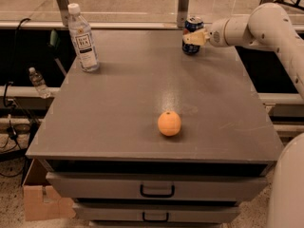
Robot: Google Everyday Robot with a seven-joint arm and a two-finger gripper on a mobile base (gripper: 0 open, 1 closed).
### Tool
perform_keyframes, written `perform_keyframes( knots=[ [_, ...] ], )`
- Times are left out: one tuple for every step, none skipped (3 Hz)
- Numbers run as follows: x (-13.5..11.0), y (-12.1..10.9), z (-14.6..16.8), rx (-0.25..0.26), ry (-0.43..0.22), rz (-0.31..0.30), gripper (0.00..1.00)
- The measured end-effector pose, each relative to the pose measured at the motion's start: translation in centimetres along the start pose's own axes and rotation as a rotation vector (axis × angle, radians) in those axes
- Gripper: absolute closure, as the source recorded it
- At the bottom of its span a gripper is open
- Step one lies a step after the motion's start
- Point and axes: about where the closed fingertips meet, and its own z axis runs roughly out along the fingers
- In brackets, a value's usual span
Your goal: Knock pepsi can over
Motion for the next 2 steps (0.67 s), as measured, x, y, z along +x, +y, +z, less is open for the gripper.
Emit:
perform_keyframes(
  knots=[
    [-0.6,1.3,-1.1,-0.031,0.067,-0.071,0.87],
    [0.8,4.6,-2.4,-0.122,0.228,-0.232,1.00]
  ],
)
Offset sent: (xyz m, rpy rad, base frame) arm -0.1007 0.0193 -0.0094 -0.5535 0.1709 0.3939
